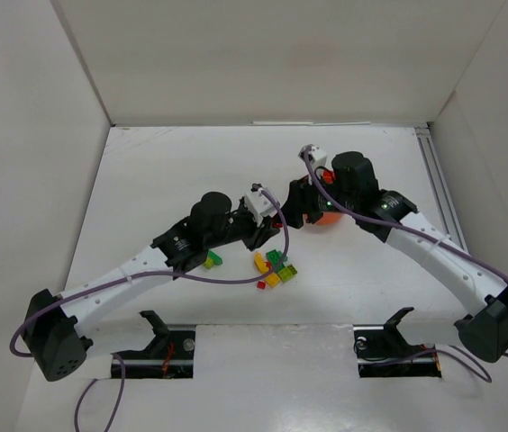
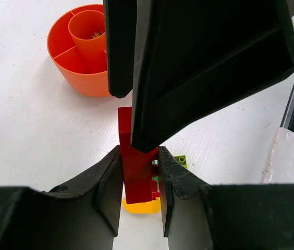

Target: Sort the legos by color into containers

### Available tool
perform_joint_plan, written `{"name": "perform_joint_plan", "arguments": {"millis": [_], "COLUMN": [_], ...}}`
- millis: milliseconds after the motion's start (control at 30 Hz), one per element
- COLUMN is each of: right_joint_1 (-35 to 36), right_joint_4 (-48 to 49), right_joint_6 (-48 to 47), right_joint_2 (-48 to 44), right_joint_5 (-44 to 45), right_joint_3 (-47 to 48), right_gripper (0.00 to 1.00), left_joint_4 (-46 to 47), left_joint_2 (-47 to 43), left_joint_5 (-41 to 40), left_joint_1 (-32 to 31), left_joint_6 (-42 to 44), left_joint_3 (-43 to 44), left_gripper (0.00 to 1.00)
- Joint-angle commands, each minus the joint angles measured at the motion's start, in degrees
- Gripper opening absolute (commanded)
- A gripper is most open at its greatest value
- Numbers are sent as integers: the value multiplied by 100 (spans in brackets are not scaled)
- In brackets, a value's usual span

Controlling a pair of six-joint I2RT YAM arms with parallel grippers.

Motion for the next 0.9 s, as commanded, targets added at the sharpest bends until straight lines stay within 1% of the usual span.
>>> {"name": "perform_joint_plan", "arguments": {"millis": [0,67,300,333,367,400,467,500,600,700,733,767,800,867], "right_joint_1": [71,71,71,71,71,71,71,71,71,71,71,10,9,-70], "right_joint_4": [279,279,279,279,348,349,402,402,463,463,463,463,463,341], "right_joint_6": [117,117,117,117,117,117,117,117,117,117,117,117,117,-14], "right_joint_2": [26,87,193,193,245,246,246,246,193,193,141,140,140,70], "right_joint_5": [56,56,-49,-119,-120,-120,-120,-120,-173,-234,-234,-182,-51,99], "right_joint_3": [280,280,280,280,280,280,280,280,280,280,280,280,341,394], "right_gripper": [63,63,63,58,39,31,23,15,0,0,0,0,0,0], "left_joint_4": [140,140,254,254,254,254,254,306,359,360,360,360,360,307], "left_joint_2": [-258,-258,-372,-372,-372,-372,-372,-372,-319,-319,-319,-319,-319,-319], "left_joint_5": [-69,-131,-183,-183,-183,-183,-244,-245,-306,-359,-359,-359,-359,-359], "left_joint_1": [-37,-37,-37,-37,-37,-37,-37,-37,-37,-37,-37,-37,-37,-37], "left_joint_6": [93,93,93,93,93,93,93,93,93,41,40,-12,-12,-65], "left_joint_3": [259,259,207,207,207,207,207,207,207,207,207,207,207,207], "left_gripper": [10,8,8,8,8,8,8,8,8,14,17,46,61,71]}}
